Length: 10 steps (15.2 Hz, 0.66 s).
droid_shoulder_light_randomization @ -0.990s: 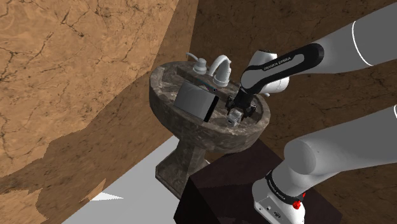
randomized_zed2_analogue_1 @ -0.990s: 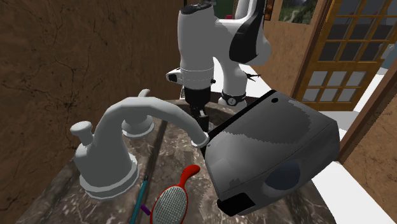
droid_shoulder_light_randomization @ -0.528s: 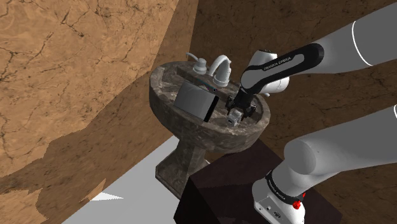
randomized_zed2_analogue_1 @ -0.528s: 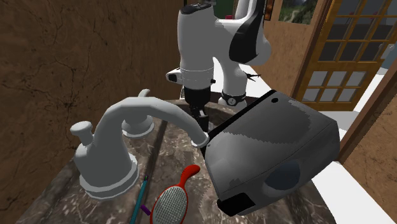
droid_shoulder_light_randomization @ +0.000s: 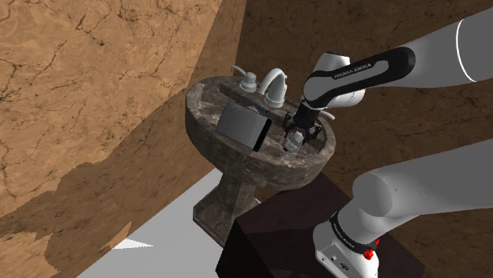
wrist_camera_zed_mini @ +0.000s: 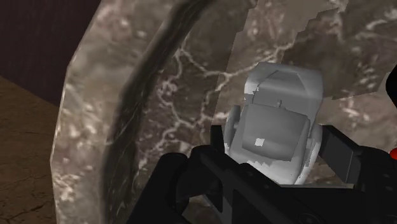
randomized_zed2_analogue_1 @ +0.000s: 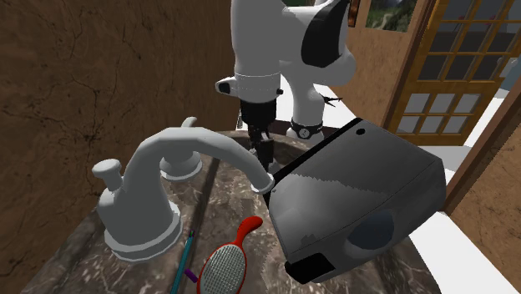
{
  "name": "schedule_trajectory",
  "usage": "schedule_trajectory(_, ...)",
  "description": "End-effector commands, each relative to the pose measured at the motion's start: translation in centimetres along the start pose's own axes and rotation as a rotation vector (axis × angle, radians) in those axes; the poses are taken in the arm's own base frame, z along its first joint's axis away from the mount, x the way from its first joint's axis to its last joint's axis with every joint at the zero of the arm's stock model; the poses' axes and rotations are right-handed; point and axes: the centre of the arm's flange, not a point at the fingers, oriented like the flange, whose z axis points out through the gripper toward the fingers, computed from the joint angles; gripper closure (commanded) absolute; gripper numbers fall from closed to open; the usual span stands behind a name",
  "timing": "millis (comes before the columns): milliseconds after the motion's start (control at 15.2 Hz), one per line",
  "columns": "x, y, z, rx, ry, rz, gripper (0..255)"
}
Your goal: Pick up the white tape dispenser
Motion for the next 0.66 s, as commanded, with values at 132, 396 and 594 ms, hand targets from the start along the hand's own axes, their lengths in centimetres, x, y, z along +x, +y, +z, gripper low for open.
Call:
schedule_trajectory(132, -0.2, 0.0, -2.1, 0.0, 0.0, 0.0, 255)
schedule_trajectory(396, -0.2, 0.0, -4.2, 0.0, 0.0, 0.0, 255)
schedule_trajectory(594, -0.2, 0.0, -4.8, 0.0, 0.0, 0.0, 255)
